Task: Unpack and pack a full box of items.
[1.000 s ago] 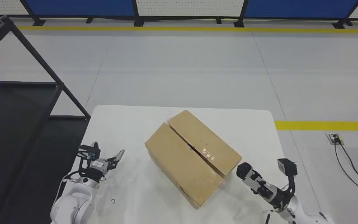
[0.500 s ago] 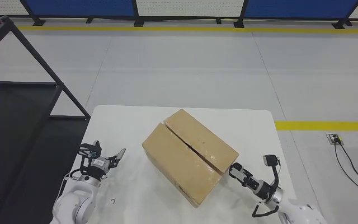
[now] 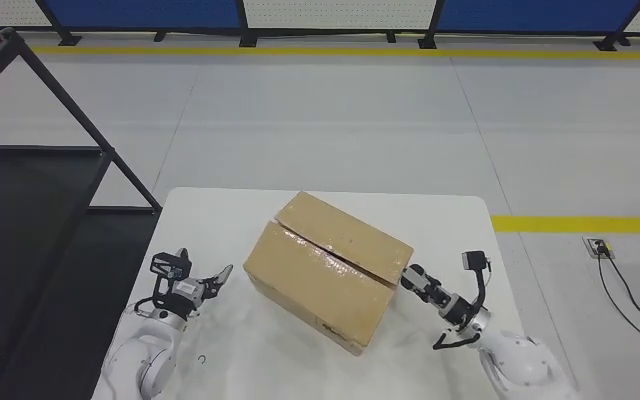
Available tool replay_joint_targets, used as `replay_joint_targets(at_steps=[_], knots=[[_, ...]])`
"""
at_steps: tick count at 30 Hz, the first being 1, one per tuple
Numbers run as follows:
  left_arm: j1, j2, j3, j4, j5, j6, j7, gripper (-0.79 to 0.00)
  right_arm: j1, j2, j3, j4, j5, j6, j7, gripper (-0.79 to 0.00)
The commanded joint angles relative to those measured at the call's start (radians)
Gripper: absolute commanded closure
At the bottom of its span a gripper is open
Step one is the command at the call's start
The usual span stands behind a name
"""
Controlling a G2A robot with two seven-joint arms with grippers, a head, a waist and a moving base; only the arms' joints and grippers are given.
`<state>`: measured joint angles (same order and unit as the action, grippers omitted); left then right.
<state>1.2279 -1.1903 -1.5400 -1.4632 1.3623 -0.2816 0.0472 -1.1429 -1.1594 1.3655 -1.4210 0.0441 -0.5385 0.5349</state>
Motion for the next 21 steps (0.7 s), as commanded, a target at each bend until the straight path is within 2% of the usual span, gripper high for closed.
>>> replay_joint_targets(at_steps=[1,7,14,18,21], knots=[[-0.007,-0.001,0.010,0.001,0.003,-0.001,-0.003,-0.785,-0.002,0.000,0.005,0.001,0.001,-0.012,-0.021,-0.785],[-0.029,-0.003,0.045,0.010,0.017,-0.011,-0.009,-0.785,-0.073,0.006,0.059,-0.058,-0.008,-0.058,-0.095,-0.785],[-0.026,-0.001,0.059,0.006,0.028,-0.041,0.002,-0.785,-0.171,0.015,0.110,-0.162,-0.026,-0.082,-0.102,-0.785],[-0.005,0.001,0.056,-0.013,0.028,-0.054,0.007,-0.785,-0.215,0.021,0.129,-0.217,-0.028,-0.122,-0.072,-0.785],[0.013,0.003,0.057,-0.033,0.034,-0.057,0.012,-0.785,-0.250,0.030,0.148,-0.252,-0.022,-0.155,-0.001,-0.785]])
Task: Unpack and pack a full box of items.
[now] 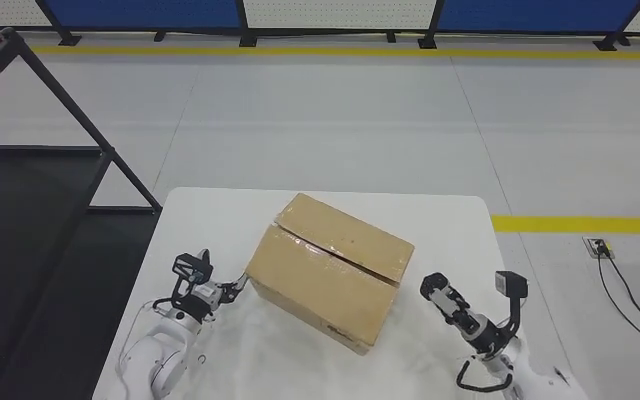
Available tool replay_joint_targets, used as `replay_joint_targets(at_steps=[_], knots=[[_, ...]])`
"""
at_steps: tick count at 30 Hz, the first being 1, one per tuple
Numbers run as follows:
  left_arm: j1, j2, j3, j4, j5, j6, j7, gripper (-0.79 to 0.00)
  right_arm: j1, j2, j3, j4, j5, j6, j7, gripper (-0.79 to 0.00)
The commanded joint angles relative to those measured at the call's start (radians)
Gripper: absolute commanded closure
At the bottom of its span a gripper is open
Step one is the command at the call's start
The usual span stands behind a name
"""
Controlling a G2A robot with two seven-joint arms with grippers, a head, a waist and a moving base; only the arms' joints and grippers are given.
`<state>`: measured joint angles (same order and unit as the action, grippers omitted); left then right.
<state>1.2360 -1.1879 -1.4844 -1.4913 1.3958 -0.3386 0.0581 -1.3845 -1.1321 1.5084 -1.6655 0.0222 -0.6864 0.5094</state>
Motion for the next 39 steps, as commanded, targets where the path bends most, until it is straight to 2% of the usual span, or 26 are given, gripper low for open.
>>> replay_joint_targets(at_steps=[1,4,11,18,23,26,28,30,33,39], knots=[[0.011,0.000,0.003,-0.013,0.002,0.000,0.002,-0.785,-0.020,0.006,0.015,-0.018,-0.005,-0.014,0.045,-0.785],[0.031,0.001,0.013,-0.038,0.011,-0.002,0.008,-0.785,-0.062,0.013,0.036,-0.058,-0.054,-0.031,0.078,-0.785],[0.067,-0.001,0.051,-0.074,0.040,-0.006,0.019,-0.785,-0.180,0.028,0.083,-0.132,-0.060,-0.173,0.128,-0.785],[0.087,-0.003,0.081,-0.096,0.052,0.003,0.029,-0.785,-0.287,0.030,0.152,-0.186,-0.029,-0.326,0.016,-0.785],[0.100,-0.004,0.086,-0.099,0.055,0.021,0.040,-0.785,-0.319,0.036,0.159,-0.220,-0.047,-0.321,0.028,-0.785],[0.108,-0.004,0.066,-0.095,0.039,0.059,0.053,-0.785,-0.304,0.036,0.147,-0.218,-0.060,-0.276,0.021,-0.785],[0.112,-0.004,0.041,-0.091,0.009,0.087,0.053,-0.785,-0.293,0.034,0.137,-0.220,-0.063,-0.250,-0.015,-0.785],[0.117,-0.003,0.015,-0.088,-0.014,0.104,0.049,-0.785,-0.278,0.025,0.137,-0.226,-0.080,-0.228,-0.113,-0.785],[0.131,0.001,-0.027,-0.098,-0.039,0.119,0.015,-0.785,-0.272,0.016,0.128,-0.238,-0.110,-0.270,-0.204,-0.785],[0.136,0.002,-0.036,-0.107,-0.044,0.120,0.002,-0.785,-0.269,0.014,0.117,-0.249,-0.130,-0.279,-0.209,-0.785]])
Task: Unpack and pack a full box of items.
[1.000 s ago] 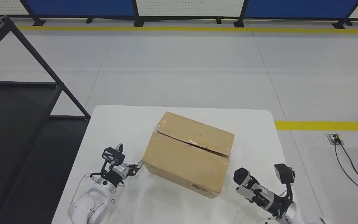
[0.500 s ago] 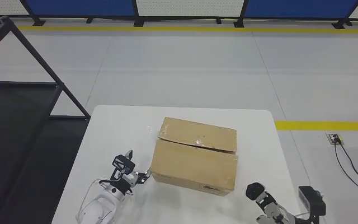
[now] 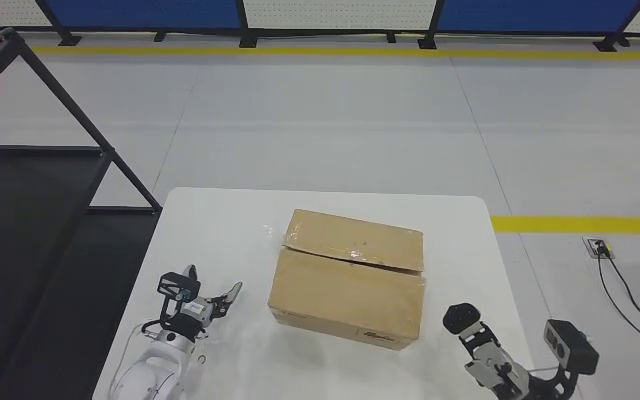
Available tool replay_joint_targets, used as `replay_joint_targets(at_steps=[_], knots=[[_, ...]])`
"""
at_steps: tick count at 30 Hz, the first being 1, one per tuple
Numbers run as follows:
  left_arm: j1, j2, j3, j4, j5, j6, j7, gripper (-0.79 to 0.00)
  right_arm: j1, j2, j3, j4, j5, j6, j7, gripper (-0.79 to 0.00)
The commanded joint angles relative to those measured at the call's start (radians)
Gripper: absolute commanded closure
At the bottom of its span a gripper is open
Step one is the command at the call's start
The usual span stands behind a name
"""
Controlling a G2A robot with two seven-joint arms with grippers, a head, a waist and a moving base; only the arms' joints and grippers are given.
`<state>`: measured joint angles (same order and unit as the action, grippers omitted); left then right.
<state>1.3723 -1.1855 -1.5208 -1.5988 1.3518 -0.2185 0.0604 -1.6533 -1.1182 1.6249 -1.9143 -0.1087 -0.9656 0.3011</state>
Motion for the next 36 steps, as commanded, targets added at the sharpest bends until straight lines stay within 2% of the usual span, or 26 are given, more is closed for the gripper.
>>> replay_joint_targets(at_steps=[1,23,26,29,31,36], knots=[[0.000,0.000,0.000,0.000,0.000,0.000,0.000,-0.785,0.000,0.000,0.000,0.000,0.001,0.000,0.000,-0.785],[-0.002,0.000,-0.002,-0.001,0.001,0.007,0.005,-0.785,0.001,0.000,-0.001,-0.004,-0.001,0.012,-0.002,-0.785],[-0.054,-0.003,0.014,0.039,0.050,0.064,0.010,-0.785,0.010,-0.002,-0.007,-0.017,-0.007,0.036,-0.017,-0.785],[-0.132,-0.005,0.056,0.113,0.146,0.082,0.045,-0.785,0.016,-0.003,-0.006,-0.009,-0.006,0.042,-0.032,-0.785],[-0.178,-0.008,0.098,0.173,0.253,0.119,0.096,-0.785,0.012,-0.003,0.004,0.004,0.002,0.044,-0.051,-0.785],[-0.318,-0.016,0.193,0.358,0.410,0.113,0.200,-0.785,-0.016,-0.003,0.036,0.028,0.018,0.023,-0.081,-0.785]])
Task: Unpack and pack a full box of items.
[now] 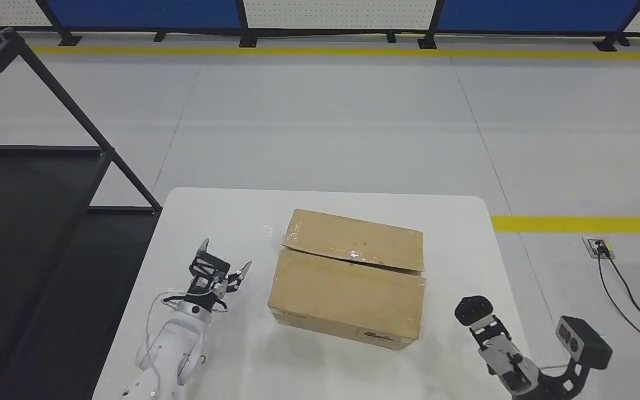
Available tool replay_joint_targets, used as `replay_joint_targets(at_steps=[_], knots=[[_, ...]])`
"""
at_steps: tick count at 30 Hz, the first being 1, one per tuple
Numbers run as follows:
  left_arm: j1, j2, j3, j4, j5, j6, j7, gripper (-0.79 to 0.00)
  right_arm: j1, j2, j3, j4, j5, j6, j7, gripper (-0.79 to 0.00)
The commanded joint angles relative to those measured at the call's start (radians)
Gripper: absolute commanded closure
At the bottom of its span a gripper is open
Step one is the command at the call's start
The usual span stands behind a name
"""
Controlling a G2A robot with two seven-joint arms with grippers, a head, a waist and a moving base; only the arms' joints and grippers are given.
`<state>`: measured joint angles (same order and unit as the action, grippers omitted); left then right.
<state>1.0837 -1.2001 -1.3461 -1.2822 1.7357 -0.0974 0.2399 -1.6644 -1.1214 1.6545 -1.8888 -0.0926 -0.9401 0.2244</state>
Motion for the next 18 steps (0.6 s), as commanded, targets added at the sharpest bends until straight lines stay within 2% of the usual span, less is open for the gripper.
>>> replay_joint_targets(at_steps=[1,7,12,18], knots=[[-0.057,-0.004,0.035,0.079,0.049,-0.007,0.040,-0.785,-0.013,0.000,0.015,0.006,0.003,-0.007,-0.010,-0.785],[-0.187,-0.030,0.146,0.261,0.140,0.027,0.117,-0.785,-0.068,0.000,0.065,0.022,0.020,-0.052,-0.046,-0.785],[-0.269,-0.062,0.220,0.373,0.116,0.044,0.125,-0.785,-0.098,-0.001,0.095,0.031,0.025,-0.070,-0.060,-0.785],[-0.342,-0.106,0.294,0.485,0.092,0.147,0.123,-0.785,-0.127,-0.001,0.125,0.020,0.030,-0.072,-0.065,-0.785]])
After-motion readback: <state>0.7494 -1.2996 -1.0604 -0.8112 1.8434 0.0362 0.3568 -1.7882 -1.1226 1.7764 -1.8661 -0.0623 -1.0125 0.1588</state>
